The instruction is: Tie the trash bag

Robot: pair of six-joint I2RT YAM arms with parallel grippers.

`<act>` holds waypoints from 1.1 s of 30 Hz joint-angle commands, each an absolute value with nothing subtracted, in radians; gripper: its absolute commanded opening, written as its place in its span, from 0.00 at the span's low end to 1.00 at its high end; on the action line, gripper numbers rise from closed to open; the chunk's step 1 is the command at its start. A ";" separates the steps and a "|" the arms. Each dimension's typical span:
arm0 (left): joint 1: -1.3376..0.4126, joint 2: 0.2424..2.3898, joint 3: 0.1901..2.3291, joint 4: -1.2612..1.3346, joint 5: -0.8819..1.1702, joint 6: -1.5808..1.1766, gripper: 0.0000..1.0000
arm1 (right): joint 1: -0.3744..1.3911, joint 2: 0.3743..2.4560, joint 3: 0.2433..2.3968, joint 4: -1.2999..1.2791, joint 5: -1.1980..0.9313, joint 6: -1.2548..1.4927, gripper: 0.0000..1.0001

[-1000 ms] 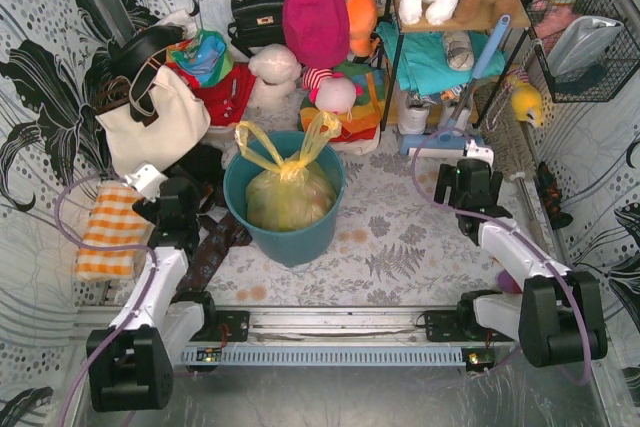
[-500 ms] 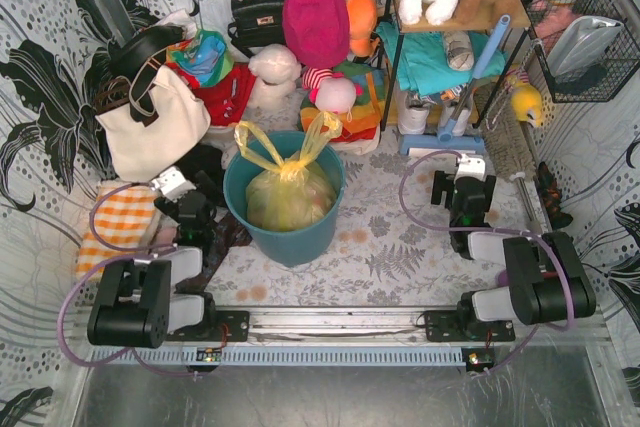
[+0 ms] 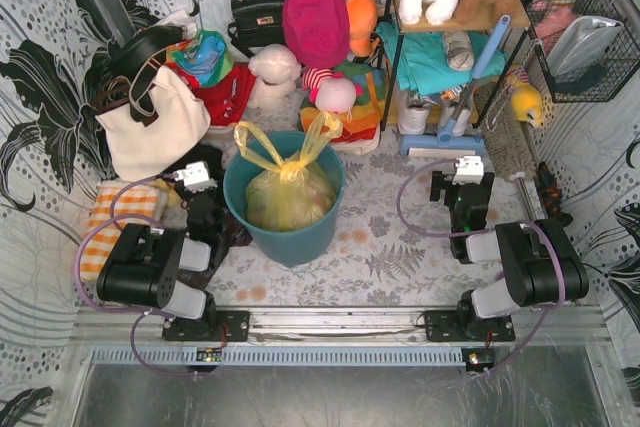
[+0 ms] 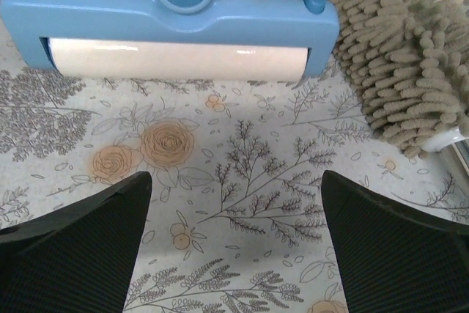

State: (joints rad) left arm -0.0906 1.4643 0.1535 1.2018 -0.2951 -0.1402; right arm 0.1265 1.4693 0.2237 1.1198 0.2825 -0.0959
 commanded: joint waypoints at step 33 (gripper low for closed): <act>-0.092 1.471 0.204 1.230 -0.218 -0.081 0.98 | 0.063 1.542 0.156 1.376 0.113 -0.092 0.97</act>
State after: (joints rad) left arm -0.0975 1.4654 0.1848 1.1992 -0.2237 -0.0994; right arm 0.0704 1.5410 0.1349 1.3479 0.1120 -0.1020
